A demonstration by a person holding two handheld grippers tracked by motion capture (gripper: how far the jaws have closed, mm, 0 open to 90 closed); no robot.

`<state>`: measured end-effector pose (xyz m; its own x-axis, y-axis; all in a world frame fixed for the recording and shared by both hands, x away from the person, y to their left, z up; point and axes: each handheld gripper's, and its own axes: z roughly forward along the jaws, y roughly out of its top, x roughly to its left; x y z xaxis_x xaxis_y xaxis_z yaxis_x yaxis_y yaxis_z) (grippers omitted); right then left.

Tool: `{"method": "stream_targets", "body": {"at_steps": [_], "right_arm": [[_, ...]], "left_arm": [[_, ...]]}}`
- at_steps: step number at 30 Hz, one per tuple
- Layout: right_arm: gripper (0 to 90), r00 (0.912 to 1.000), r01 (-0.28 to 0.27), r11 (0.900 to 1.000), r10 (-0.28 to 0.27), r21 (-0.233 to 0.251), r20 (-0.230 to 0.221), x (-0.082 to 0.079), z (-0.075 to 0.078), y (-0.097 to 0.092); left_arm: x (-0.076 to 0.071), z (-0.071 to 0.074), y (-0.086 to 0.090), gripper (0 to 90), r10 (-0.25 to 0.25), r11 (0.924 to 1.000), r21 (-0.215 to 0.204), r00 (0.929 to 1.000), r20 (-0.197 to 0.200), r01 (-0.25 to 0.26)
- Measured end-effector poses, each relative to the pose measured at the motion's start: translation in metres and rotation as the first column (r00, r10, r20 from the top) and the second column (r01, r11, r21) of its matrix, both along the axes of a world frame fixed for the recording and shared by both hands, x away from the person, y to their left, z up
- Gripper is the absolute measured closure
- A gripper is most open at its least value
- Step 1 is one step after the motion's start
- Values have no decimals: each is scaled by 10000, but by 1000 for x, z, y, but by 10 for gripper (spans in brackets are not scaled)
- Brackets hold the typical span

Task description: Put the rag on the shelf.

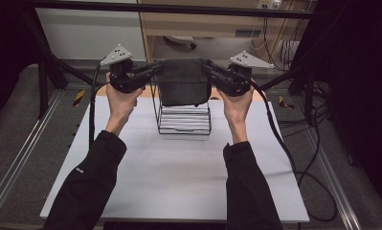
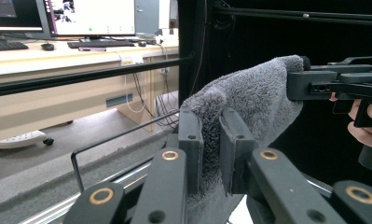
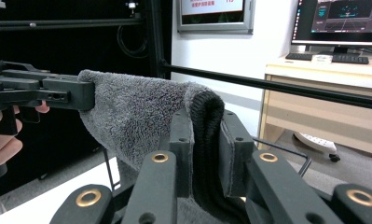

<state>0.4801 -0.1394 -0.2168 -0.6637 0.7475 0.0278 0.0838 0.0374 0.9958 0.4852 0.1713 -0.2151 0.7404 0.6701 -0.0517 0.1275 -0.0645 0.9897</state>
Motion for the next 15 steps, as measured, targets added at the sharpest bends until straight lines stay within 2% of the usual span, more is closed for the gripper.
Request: {"method": "stream_targets", "body": {"at_steps": [4,15], "right_arm": [[783,9999,-108,9999,108,-120,5,-5,-2,0],[779,9993,-371,9985,366,-410,-116,-15,-13,-2]], "left_arm": [[-4,-4,2,803,-94,9999,-127,9999,-61,93],[-17,-14,2,798,-224,9994,234,9982,-564,237]]}}
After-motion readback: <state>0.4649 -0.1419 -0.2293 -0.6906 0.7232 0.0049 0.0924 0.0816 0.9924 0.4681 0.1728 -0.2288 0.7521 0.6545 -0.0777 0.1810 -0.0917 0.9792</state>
